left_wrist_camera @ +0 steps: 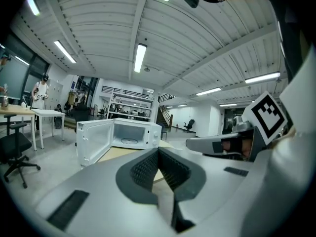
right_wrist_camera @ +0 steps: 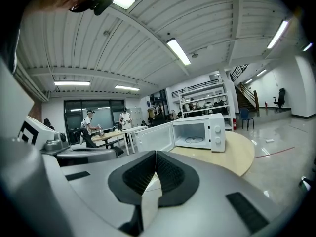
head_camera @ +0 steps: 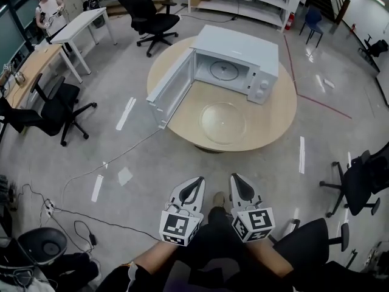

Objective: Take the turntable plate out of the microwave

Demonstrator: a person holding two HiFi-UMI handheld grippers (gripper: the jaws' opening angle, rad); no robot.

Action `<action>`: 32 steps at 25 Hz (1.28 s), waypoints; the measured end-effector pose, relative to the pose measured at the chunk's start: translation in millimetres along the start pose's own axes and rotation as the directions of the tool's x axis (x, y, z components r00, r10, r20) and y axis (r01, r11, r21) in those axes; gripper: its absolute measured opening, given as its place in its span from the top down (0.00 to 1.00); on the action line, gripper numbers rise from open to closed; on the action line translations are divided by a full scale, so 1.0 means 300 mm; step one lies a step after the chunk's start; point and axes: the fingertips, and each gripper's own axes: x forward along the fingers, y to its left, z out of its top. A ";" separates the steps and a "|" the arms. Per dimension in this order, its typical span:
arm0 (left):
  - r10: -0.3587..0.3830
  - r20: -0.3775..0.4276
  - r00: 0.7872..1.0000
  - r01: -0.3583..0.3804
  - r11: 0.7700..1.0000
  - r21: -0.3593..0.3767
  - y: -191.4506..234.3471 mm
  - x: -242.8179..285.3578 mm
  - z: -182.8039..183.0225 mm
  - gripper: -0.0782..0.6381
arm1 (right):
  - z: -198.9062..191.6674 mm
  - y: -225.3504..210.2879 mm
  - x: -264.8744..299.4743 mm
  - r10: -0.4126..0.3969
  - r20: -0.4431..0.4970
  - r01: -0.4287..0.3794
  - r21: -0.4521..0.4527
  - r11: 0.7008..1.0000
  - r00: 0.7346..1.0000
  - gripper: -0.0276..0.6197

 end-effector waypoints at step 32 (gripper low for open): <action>0.167 -0.011 0.986 -0.166 0.984 0.059 -0.639 -0.153 -0.086 0.83 | -0.071 -0.234 -0.589 0.124 0.062 -0.124 -0.011 0.992 0.990 0.93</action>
